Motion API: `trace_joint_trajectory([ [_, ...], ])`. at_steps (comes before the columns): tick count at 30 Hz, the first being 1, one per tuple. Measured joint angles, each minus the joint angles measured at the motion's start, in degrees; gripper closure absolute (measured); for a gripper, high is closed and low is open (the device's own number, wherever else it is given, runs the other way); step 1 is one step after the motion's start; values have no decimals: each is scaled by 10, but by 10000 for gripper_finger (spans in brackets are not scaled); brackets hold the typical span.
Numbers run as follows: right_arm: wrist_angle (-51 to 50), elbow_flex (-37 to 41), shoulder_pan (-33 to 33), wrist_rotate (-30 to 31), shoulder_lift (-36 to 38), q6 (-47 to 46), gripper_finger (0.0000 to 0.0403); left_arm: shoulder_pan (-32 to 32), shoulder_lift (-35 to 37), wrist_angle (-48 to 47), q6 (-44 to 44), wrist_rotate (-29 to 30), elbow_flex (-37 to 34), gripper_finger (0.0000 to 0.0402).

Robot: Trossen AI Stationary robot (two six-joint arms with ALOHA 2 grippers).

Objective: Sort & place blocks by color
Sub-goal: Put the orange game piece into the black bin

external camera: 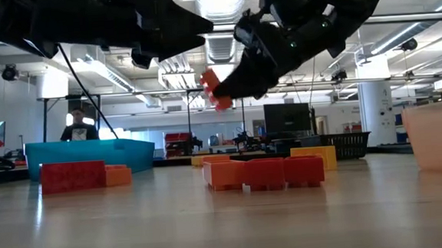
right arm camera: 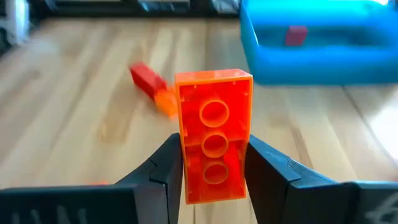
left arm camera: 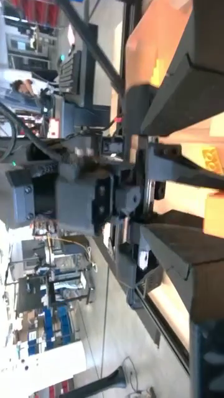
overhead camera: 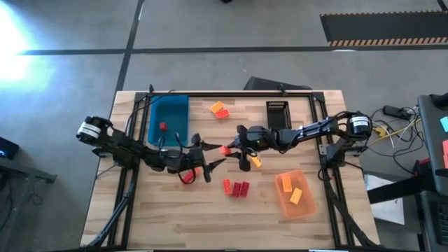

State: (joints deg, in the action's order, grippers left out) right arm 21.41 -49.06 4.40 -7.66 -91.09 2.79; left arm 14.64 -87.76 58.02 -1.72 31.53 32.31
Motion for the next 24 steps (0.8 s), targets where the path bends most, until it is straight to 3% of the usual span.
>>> trace_joint_trajectory([
  [5, -70, 0, 0, 45, 1, -21, 282, 2, 34, -89, 3, 0, -1, 140],
  [16, -154, 0, 0, 138, 11, -27, 282, 5, 153, -301, 108, 3, -1, 140],
  [20, -164, -2, 0, 143, 20, -22, 282, 5, 177, -339, 125, 3, -3, 139],
  [24, -242, -29, 0, 168, 29, -22, 282, 5, 187, -333, 134, 22, -3, 139],
])
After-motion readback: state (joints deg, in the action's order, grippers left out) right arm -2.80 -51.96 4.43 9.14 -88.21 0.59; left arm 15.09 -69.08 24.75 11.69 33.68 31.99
